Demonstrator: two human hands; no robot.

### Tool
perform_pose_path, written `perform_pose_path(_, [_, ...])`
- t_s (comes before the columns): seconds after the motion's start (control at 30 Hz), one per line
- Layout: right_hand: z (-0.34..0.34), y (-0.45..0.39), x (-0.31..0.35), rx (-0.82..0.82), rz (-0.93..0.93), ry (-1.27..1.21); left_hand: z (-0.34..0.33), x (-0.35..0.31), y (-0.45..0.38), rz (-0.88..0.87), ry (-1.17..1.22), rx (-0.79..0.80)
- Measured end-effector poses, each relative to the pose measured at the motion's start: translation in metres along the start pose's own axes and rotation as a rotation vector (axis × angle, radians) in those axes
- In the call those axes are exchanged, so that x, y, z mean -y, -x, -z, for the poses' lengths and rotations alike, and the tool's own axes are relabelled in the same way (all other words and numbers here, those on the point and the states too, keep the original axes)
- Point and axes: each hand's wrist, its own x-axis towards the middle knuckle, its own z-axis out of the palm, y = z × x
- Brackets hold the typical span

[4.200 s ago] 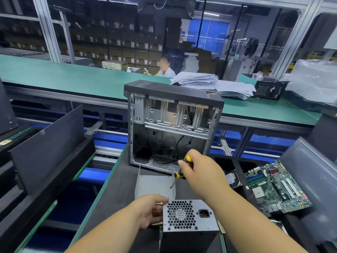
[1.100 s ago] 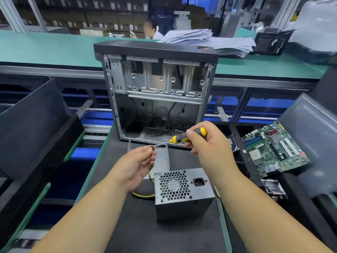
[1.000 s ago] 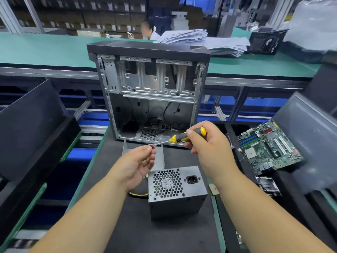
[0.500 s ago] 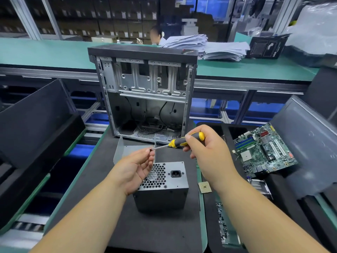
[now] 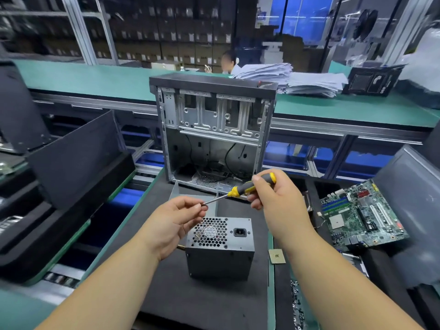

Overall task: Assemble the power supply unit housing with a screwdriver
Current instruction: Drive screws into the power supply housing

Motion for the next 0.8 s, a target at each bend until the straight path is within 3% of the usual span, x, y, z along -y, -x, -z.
perform_pose_path(0.17, [-0.009,0.003,0.009,0.046,0.024,0.023,0.007,-0.005,0.003,-0.048,-0.039,0.037])
perform_pose_path(0.6, [-0.045,0.022,0.031,-0.041,0.001,0.158,0.022,-0.011,0.008,-0.052,-0.102,0.152])
perform_pose_path(0.73, [-0.05,0.029,0.032,-0.051,-0.005,0.222,0.035,-0.01,0.009,-0.1,-0.238,0.197])
perform_pose_path(0.8, [-0.051,0.03,0.033,-0.05,0.015,0.285,0.044,-0.008,0.01,-0.13,-0.434,0.168])
